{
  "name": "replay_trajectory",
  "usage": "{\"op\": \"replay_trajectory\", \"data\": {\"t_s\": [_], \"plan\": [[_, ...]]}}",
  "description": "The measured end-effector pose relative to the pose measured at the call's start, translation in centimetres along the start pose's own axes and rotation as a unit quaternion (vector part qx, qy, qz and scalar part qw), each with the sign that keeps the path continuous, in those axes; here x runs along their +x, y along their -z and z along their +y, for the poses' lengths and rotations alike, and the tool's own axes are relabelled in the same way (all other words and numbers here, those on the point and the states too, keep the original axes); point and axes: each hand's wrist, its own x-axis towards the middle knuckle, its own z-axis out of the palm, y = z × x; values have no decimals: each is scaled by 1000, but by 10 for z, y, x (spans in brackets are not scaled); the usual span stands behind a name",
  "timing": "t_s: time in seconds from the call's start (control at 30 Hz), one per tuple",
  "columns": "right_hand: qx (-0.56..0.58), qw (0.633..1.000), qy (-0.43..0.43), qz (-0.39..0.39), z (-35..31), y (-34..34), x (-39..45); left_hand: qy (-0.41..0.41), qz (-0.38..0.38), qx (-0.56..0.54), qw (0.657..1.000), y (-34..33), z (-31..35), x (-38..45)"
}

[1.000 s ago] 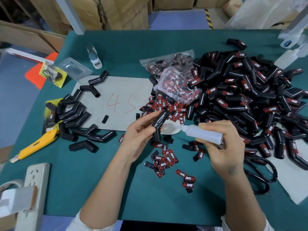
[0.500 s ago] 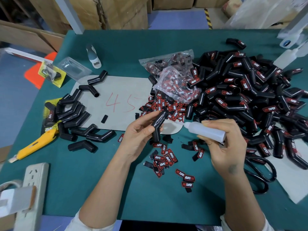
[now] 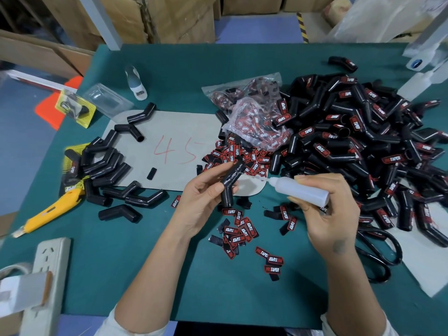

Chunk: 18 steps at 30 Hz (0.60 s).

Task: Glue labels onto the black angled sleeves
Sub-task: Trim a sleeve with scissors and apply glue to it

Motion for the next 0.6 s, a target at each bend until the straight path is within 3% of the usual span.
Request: {"op": "replay_trajectory", "data": {"t_s": [0.6], "plan": [[-8, 1000, -3, -16, 1, -1, -3, 6, 2, -20, 1000, -4, 4, -2]]}}
